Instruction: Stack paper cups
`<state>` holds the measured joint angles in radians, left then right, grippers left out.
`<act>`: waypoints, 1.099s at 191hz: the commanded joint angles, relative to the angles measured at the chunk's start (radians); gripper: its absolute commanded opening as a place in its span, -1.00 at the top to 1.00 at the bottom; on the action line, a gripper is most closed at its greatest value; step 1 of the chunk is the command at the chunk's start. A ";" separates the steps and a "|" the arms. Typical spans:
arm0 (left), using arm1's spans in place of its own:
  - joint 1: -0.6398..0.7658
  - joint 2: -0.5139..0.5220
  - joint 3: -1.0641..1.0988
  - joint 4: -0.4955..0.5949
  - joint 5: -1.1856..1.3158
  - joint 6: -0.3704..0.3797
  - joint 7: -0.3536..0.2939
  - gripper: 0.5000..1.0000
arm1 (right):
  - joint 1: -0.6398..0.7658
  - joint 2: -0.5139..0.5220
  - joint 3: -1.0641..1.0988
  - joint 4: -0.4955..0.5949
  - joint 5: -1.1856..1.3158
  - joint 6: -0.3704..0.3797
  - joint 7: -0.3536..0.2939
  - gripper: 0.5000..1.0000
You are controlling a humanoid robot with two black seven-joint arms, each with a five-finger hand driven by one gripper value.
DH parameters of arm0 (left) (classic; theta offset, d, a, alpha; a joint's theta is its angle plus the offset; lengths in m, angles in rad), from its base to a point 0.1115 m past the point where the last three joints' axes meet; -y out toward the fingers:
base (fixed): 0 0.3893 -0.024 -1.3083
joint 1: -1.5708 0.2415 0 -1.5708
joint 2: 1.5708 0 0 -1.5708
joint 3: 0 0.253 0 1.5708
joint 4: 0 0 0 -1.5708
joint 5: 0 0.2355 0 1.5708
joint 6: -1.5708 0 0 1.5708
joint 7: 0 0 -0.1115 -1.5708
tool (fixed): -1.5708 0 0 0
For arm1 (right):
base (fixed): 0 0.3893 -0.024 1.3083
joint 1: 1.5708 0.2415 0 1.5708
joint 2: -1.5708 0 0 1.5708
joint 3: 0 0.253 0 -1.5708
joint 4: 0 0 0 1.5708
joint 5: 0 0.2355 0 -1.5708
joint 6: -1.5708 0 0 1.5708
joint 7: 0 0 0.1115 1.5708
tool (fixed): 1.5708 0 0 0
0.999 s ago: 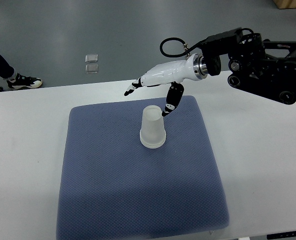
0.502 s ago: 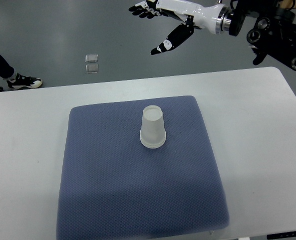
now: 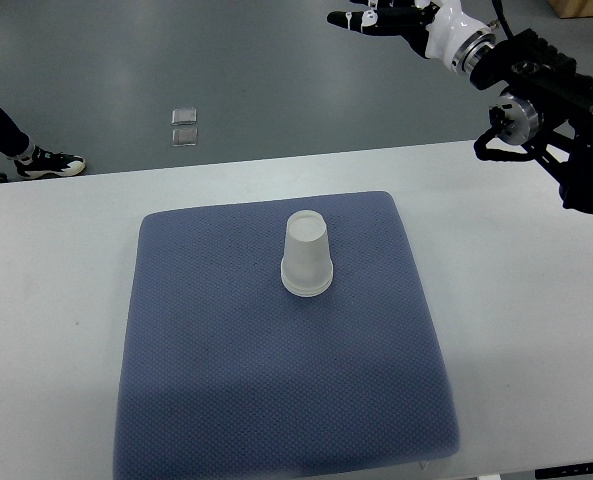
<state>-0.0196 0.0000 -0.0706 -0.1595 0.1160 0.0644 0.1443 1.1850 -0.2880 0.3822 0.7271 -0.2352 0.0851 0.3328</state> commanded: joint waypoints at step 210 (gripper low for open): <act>0.000 0.000 0.000 0.000 -0.001 0.000 0.000 -1.00 | -0.257 0.110 0.004 -0.074 0.341 -0.079 0.066 -0.65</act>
<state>-0.0195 0.0000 -0.0706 -0.1595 0.1159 0.0644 0.1441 0.9423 -0.1894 0.3856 0.6550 0.1059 0.0078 0.3885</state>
